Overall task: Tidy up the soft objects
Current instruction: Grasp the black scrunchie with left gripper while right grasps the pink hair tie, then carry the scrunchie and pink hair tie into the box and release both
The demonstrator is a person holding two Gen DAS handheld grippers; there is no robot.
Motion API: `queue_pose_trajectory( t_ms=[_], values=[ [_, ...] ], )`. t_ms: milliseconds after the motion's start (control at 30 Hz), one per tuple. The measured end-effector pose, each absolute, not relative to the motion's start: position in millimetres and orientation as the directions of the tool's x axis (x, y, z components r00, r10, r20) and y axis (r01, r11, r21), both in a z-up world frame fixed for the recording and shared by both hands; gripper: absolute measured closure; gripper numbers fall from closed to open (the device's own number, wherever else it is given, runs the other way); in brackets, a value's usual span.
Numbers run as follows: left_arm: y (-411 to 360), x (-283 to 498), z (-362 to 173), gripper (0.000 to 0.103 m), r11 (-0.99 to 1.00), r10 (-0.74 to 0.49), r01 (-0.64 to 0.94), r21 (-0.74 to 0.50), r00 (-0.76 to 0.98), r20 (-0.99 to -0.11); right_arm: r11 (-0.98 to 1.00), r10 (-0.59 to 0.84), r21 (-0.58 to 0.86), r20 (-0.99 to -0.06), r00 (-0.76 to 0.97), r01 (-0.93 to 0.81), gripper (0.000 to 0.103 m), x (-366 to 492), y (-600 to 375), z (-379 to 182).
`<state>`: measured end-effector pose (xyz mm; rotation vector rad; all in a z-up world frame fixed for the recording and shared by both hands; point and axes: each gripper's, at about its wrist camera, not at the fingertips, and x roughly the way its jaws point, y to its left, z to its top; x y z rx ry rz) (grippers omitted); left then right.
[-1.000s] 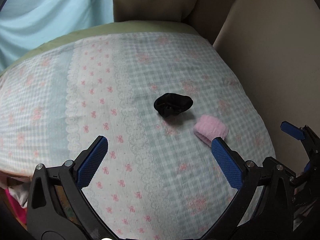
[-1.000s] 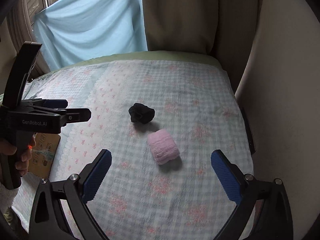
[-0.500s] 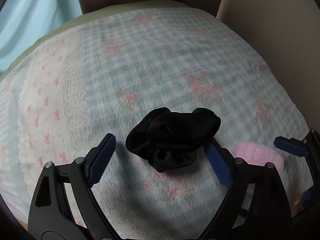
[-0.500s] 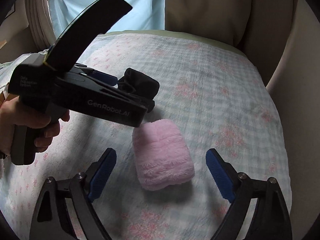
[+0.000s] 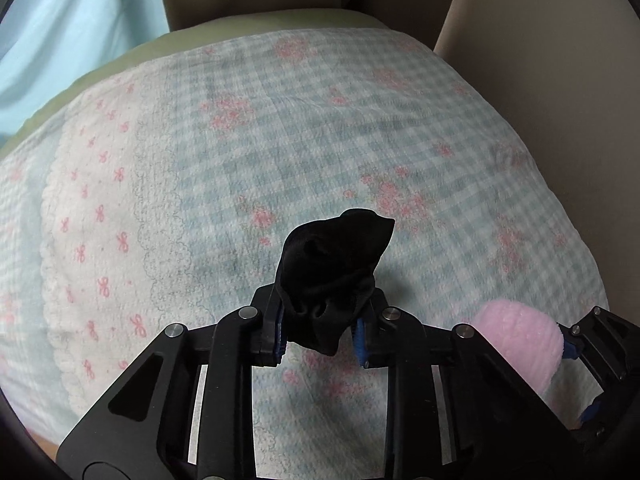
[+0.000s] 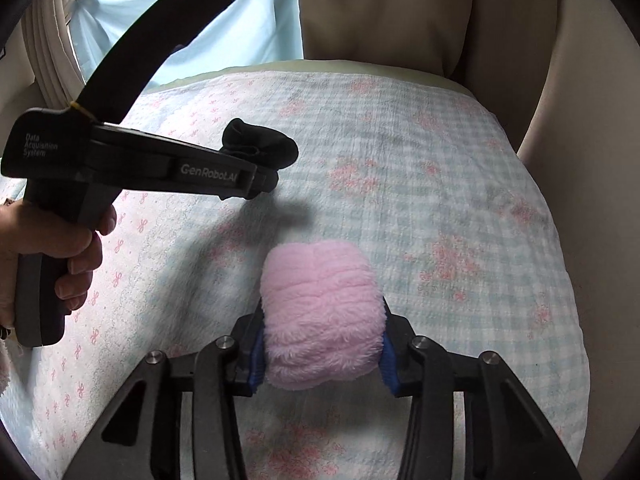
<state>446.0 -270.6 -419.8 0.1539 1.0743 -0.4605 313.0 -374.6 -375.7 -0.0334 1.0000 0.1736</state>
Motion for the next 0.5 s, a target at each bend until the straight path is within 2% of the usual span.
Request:
queue_pose_trajectory(
  t_ms=[233, 500],
  values=[
    [-248.9, 418.6, -374.1, 0.081, 0.899, -0.309, 0.418, -0.13, 0.396, -0.865, 0.993, 0.11, 0.072, -0.833, 0.543, -0.091, 0.062, 299.6, -373.4, -331.3],
    [-203.1, 370.5, -285.8, 0.081, 0.904, -0.349, 0.392, -0.171, 0.443, -0.826, 0.996, 0.092, 0.076, -0.793, 0.602, -0.051, 0.062, 275.2, -346.9, -238.3]
  ],
)
